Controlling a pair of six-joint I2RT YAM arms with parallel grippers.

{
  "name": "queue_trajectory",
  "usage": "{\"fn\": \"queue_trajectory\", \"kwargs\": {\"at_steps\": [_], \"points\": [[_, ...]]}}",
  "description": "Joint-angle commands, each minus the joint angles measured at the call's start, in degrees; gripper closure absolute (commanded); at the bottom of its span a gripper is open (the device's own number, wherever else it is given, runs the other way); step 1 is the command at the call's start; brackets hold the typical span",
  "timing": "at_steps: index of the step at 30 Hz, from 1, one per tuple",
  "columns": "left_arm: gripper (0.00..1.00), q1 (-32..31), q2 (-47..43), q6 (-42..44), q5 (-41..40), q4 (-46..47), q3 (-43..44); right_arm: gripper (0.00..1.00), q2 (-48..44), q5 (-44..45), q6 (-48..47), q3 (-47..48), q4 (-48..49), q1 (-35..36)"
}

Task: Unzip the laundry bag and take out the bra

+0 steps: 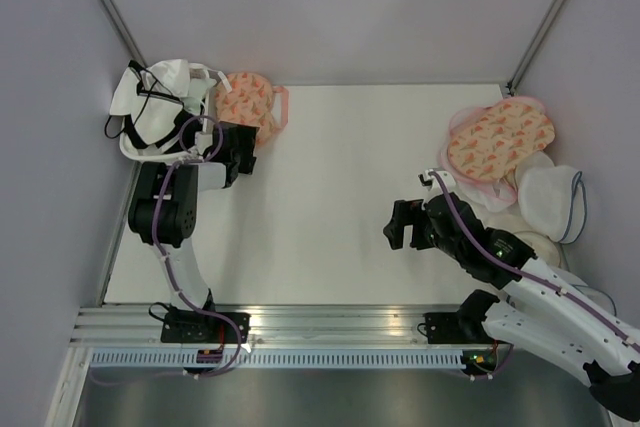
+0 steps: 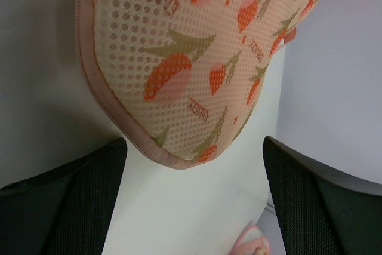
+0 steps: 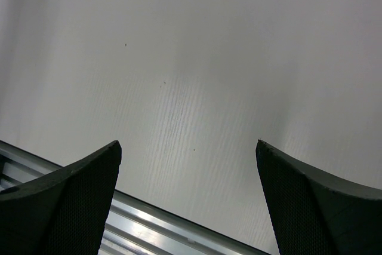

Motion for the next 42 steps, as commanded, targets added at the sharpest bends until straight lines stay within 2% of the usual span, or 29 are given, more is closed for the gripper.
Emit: {"fn": "queue_trajectory", "kwargs": {"at_steps": [1, 3, 6, 7, 8, 12, 17, 24, 29, 30, 33, 38, 40, 41, 42], "points": [[0.02, 0.1, 0.6, -2.9, -2.7, -3.5, 1.0, 0.02, 1.2, 0.5, -0.4, 1.6, 0.2, 0.2], [0.06, 0.7, 2.3, -2.7, -2.1, -3.4, 2.3, 0.02, 1.4, 0.3, 0.0, 1.9, 0.1, 0.2], [0.57, 1.4, 6.0, -1.7, 0.6, -1.4, 4.8, 0.02, 0.5, 0.5, 0.7, 2.0, 0.0, 0.3], [0.89, 1.5, 6.7, -1.6, 2.0, -0.5, 5.4, 0.02, -0.2, 0.8, 0.7, 2.0, -0.2, 0.3], [0.98, 1.6, 7.3, -1.4, 2.5, 0.1, 5.6, 0.02, -0.6, 0.9, 1.0, 2.0, -0.5, 0.2], [0.98, 1.5, 6.7, 3.4, 5.5, 3.4, 5.8, 0.02, -2.0, 1.5, 1.3, 1.7, -0.8, 0.2], [0.98, 0.4, 2.2, 9.0, 17.0, 6.3, 0.9, 0.02, -1.9, 2.0, 1.2, 1.3, 0.6, 0.3], [0.98, -5.7, -14.7, 16.3, 29.3, 9.1, -23.3, 0.02, 0.7, 4.4, 2.0, 1.2, 3.9, 0.2], [0.98, -12.9, -25.6, 29.9, 36.8, -3.0, -28.6, 0.02, 3.9, 5.5, 2.4, 1.4, 7.2, 0.2], [0.98, -13.5, -27.7, 30.3, 35.4, -8.3, -30.7, 0.02, 4.4, 5.5, 2.5, 1.4, 7.8, 0.2], [0.98, -14.2, -38.8, 28.2, 31.5, -9.1, -38.2, 0.02, 6.8, 4.0, 2.9, 1.3, 10.3, 0.3], [0.98, -14.2, -53.2, 25.6, 25.5, -15.6, -41.9, 0.03, 11.3, -0.8, 3.9, 0.6, 14.7, 0.2], [0.98, -14.5, -58.5, 23.2, 23.7, -18.1, -42.7, 0.14, 12.8, -4.8, 4.3, -0.6, 18.1, 0.2], [0.98, -14.8, -60.2, 20.5, 23.2, -18.1, -43.6, 0.24, 13.5, -6.8, 4.4, -1.1, 19.7, 0.2], [0.98, -15.2, -64.5, 19.3, 21.3, -18.3, -45.2, 0.62, 14.9, -8.6, 4.4, -1.7, 21.1, 0.3]]}}
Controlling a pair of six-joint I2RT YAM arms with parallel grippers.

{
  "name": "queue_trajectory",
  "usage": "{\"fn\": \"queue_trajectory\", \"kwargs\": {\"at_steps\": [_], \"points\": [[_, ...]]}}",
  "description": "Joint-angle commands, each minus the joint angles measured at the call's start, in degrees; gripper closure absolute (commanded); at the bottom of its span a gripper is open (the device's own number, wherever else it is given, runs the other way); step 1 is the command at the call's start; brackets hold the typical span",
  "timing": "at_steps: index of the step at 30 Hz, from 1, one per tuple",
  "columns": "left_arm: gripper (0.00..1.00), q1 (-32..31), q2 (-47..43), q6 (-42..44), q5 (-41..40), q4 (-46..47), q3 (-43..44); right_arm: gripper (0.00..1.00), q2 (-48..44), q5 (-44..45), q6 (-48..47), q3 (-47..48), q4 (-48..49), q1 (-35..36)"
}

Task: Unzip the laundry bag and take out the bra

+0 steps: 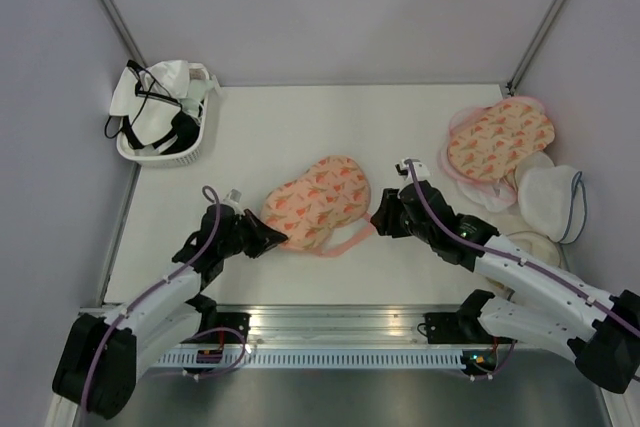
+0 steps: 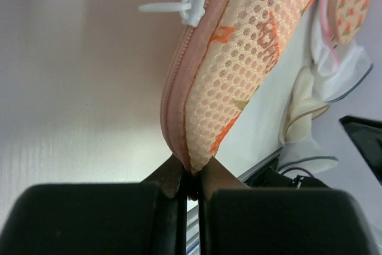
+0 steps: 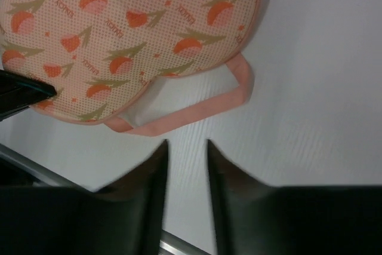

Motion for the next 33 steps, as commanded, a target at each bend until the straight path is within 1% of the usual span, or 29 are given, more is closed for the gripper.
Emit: {"fn": "queue_trajectory", "kwargs": {"at_steps": [1, 2, 3, 4, 5, 6, 7, 11, 12, 14, 15, 17, 18, 21, 23, 24, 26, 27, 28, 29, 30, 33], "points": [[0.98, -1.6, -8.7, -5.8, -6.6, -2.0, -3.0, 0.87, 2.6, -8.6, 2.0, -2.0, 9.9, 0.3], [0.98, -2.1, -11.1, -8.9, -7.9, -2.0, -3.9, 1.0, 3.1, -9.5, 3.9, -2.7, 11.4, 0.2], [0.98, -2.7, -13.0, -10.5, -10.2, -2.0, -5.7, 0.99, 4.1, -10.1, 4.3, -3.5, 13.3, 0.2], [0.98, -3.7, -15.9, -12.0, -11.1, -2.0, -6.4, 1.0, 4.4, -14.0, 5.4, -4.9, 17.3, 0.3], [0.98, -4.1, -16.5, -12.2, -11.8, -2.0, -6.2, 1.0, 4.9, -14.5, 6.1, -5.6, 18.9, 0.3], [0.98, -4.4, -16.4, -12.6, -11.9, -3.9, -6.0, 1.0, 6.1, -14.6, 6.9, -6.0, 20.4, 0.3], [0.98, -5.0, -14.8, -13.2, -11.1, -4.0, -5.7, 1.0, 6.8, -14.7, 7.2, -6.4, 22.5, 0.2], [0.98, -7.8, -7.0, -11.5, -7.6, -4.0, -2.0, 0.99, 11.7, -13.3, 7.4, -5.1, 25.1, 0.3], [0.78, -8.6, -6.1, -11.5, -7.1, -4.0, -1.6, 1.0, 13.8, -13.1, 7.0, -4.4, 25.2, 0.2], [0.48, -11.1, -5.7, -11.8, -7.6, -4.2, -0.7, 0.99, 15.6, -12.5, 6.7, -3.0, 25.2, 0.3], [0.26, -11.8, -6.4, -12.3, -8.7, -5.1, -0.4, 1.0, 16.9, -11.7, 6.5, -2.6, 25.2, 0.2], [0.05, -13.7, -9.4, -12.7, -10.3, -7.3, 1.1, 1.0, 18.1, -10.9, 6.4, -2.0, 25.2, 0.2], [0.0, -14.1, -10.8, -12.8, -11.7, -10.4, 1.8, 0.99, 19.1, -9.3, 6.5, -1.7, 25.0, 0.2], [0.0, -15.1, -15.1, -11.6, -12.8, -14.0, 4.8, 1.0, 22.0, -7.8, 7.2, -1.2, 25.5, 0.2], [0.01, -16.0, -16.3, -10.2, -13.3, -18.4, 7.6, 0.99, 24.1, -7.7, 7.8, -0.6, 26.8, 0.3], [0.01, -16.2, -17.2, -9.7, -13.3, -19.4, 8.5, 1.0, 26.9, -7.3, 8.0, 0.0, 26.6, 0.2], [0.0, -16.4, -18.1, -8.4, -13.3, -22.8, 10.7, 1.0, 30.3, -3.8, 8.6, 3.3, 22.3, 0.2], [0.0, -16.4, -18.6, -8.0, -13.0, -23.9, 11.3, 1.0, 34.3, -1.6, 9.3, 4.9, 20.1, 0.2], [0.0, -16.4, -19.8, -7.2, -12.9, -25.6, 11.8, 1.0, 36.5, 0.1, 9.4, 8.6, 15.6, 0.2], [0.0, -16.5, -20.4, -7.1, -12.7, -26.5, 12.6, 1.0, 38.7, 2.3, 9.4, 10.4, 14.1, 0.1], [0.0, -16.4, -21.1, -7.0, -12.5, -27.6, 13.1, 1.0, 42.3, 2.7, 8.7, 13.0, 13.3, 0.0], [0.0, -16.5, -23.3, -5.9, -11.9, -31.7, 14.8, 1.0, 47.5, 2.9, 6.6, 17.0, 14.6, -0.4]]}}
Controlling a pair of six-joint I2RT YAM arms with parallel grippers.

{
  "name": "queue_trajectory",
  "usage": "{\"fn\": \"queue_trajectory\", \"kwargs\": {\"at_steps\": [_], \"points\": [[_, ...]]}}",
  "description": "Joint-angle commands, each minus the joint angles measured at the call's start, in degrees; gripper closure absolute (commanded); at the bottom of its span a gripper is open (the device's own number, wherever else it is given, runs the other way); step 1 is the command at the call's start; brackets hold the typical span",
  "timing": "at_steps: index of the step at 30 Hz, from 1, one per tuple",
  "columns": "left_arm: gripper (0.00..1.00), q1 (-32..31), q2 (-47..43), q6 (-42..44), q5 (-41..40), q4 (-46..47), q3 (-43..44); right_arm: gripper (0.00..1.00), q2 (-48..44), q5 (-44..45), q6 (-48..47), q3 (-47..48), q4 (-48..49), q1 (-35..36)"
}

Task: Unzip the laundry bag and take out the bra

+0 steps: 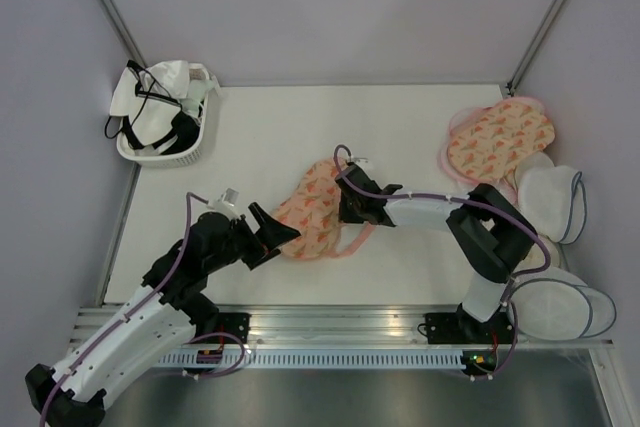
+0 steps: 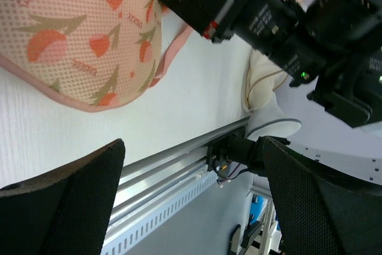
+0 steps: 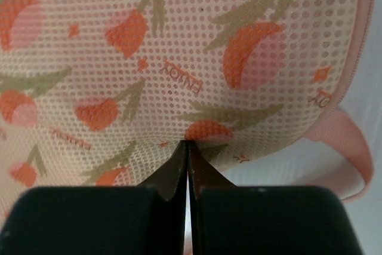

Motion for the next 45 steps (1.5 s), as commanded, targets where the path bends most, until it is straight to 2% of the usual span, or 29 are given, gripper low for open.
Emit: {"fn": "queue_trajectory", "kwargs": {"at_steps": [1, 6, 9, 11, 14, 15, 16, 21, 24, 25, 29, 32, 39, 41, 45], "points": [[0.0, -0.4, -3.0, 4.1, -0.3, -7.9, 3.8, 1.0, 5.0, 4.1, -2.2, 5.8, -0.8, -0.8], [0.0, -0.4, -8.6, 8.2, -9.3, -18.5, 7.8, 1.0, 14.5, 4.0, -12.0, 17.5, -4.4, -2.8], [0.0, -0.4, -9.3, 10.9, -14.5, -19.6, 8.0, 1.0, 20.0, 6.3, -17.5, 25.3, -7.8, -4.0], [0.0, -0.3, -6.4, 14.4, -19.7, -18.6, 6.1, 1.0, 22.4, 5.6, -22.4, 27.8, -9.6, -5.1], [0.0, -0.3, -0.9, 19.1, -23.2, -12.0, 3.0, 1.0, 23.9, 4.0, -26.7, 30.0, -10.5, -6.5], [0.0, -0.3, 3.3, 20.3, -22.8, -9.7, 2.7, 1.0, 24.0, 3.4, -27.7, 30.0, -10.6, -6.6], [0.0, -0.3, 5.6, 22.6, -22.6, -4.5, 2.6, 1.0, 24.1, 3.3, -28.6, 29.9, -11.0, -7.2], [0.0, 0.8, 20.5, 29.4, -25.9, 9.6, 4.5, 1.0, 23.2, 0.7, -32.7, 27.2, -10.1, -7.9], [0.0, 1.7, 28.2, 32.1, -23.0, 22.4, 4.5, 1.0, 22.3, -2.3, -34.5, 25.4, -9.7, -7.9], [0.0, 2.1, 31.7, 32.5, -20.3, 30.0, 4.0, 1.0, 21.9, -3.1, -34.8, 25.0, -9.6, -7.9], [0.0, 5.2, 39.1, 33.1, -11.6, 42.7, 3.8, 1.0, 20.8, -5.3, -35.9, 23.1, -9.2, -7.9], [0.0, 9.1, 42.7, 30.1, -2.8, 50.6, 2.0, 1.0, 19.7, -5.2, -36.3, 21.7, -9.1, -7.9], [0.0, 16.1, 54.4, 29.4, 7.2, 43.3, 8.6, 1.0, 17.8, -6.0, -36.4, 19.3, -8.4, -8.0], [0.0, 16.9, 56.8, 29.8, 10.6, 43.7, 9.3, 1.0, 17.5, -7.0, -36.3, 18.7, -8.0, -8.0], [0.03, 18.1, 61.9, 28.1, 20.8, 51.3, 9.9, 1.0, 17.3, -8.4, -36.3, 18.0, -7.7, -8.0]]}}
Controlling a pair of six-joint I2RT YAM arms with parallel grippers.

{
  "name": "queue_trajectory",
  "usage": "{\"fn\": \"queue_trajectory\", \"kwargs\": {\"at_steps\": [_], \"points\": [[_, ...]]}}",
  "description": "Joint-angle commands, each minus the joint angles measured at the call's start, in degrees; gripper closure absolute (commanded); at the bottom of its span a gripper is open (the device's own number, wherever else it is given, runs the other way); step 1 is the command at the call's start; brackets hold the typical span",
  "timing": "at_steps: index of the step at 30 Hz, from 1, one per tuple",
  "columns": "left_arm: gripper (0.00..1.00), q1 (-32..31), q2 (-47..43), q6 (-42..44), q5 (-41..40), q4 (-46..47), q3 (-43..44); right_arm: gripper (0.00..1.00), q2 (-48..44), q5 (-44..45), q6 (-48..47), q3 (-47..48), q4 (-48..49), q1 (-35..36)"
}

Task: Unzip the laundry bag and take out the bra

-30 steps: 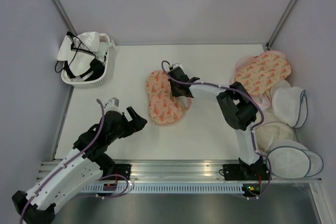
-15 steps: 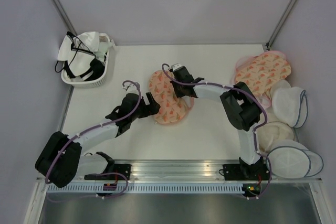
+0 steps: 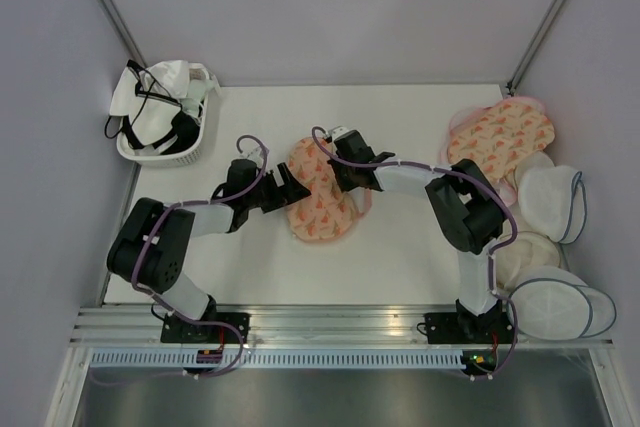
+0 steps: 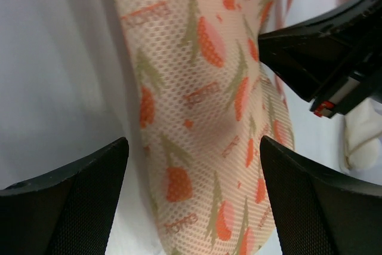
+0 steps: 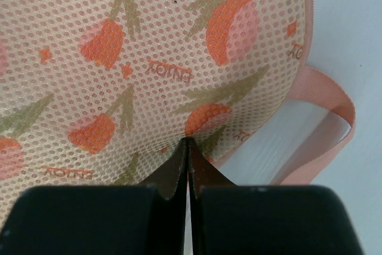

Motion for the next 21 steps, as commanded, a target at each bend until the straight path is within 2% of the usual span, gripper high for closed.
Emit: {"fn": "queue_trajectory", "kwargs": {"at_steps": [1, 3, 6, 7, 9, 10, 11, 14, 15, 16, 17, 18, 19, 20, 21], "points": [[0.08, 0.5, 3.8, -1.5, 14.2, 10.0, 1.6, 1.0, 0.9, -2.8, -0.8, -2.8, -6.0, 0.0], [0.14, 0.5, 5.5, -2.5, 18.3, 12.2, 2.9, 1.0, 0.6, -2.9, -0.7, -3.1, -6.1, 0.0], [0.33, 0.5, 8.6, -2.9, 26.7, 13.5, 4.9, 1.0, 0.0, -3.0, -0.9, -3.2, -6.0, 0.0], [0.53, 0.5, 9.5, -2.8, 27.6, 13.8, 5.0, 1.0, -0.1, -3.0, -0.8, -3.2, -6.0, -0.1], [0.74, 0.3, 9.9, -3.0, 29.0, 14.2, 4.8, 1.0, -0.8, -3.0, -0.5, -3.1, -6.0, -0.3], [0.92, 0.3, 9.9, -3.1, 30.0, 14.3, 4.6, 1.0, -1.1, -3.0, -0.4, -3.1, -6.1, -0.3], [0.98, 0.1, 9.9, -2.9, 30.2, 13.8, 4.5, 1.0, -1.6, -3.0, -0.3, -3.1, -6.3, -0.4], [0.98, -0.6, 8.0, -3.2, 29.5, 13.0, 2.8, 1.0, -6.6, -2.3, 1.4, -4.1, -5.6, -0.6], [0.98, -0.8, 7.1, -3.9, 27.0, 12.7, 2.0, 0.97, -8.4, -1.9, 2.6, -4.5, -5.2, -0.6], [0.98, -1.1, 5.9, -5.7, 25.1, 12.5, 0.9, 0.82, -10.3, -1.5, 3.3, -5.6, -4.9, -0.6], [0.98, -1.6, 2.5, -6.6, 23.2, 12.6, -1.2, 0.46, -14.3, -1.2, 3.9, -6.1, -4.9, -0.6], [0.98, -2.1, 0.7, -7.1, 18.6, 11.8, -2.1, 0.35, -16.6, 0.0, 5.7, -7.8, -5.1, -0.6], [0.98, -3.7, -4.0, -8.4, 15.2, 9.7, -3.4, 0.31, -19.1, 0.3, 6.2, -8.8, -5.0, -0.3], [0.98, -4.7, -6.2, -9.4, 7.2, 5.2, -3.9, 0.2, -23.8, 0.6, 6.7, -9.9, -5.2, -0.1], [0.98, -6.8, -8.9, -11.7, 3.3, 3.0, -4.4, 0.13, -26.3, 2.4, 7.9, -11.7, -6.6, 0.4]]}}
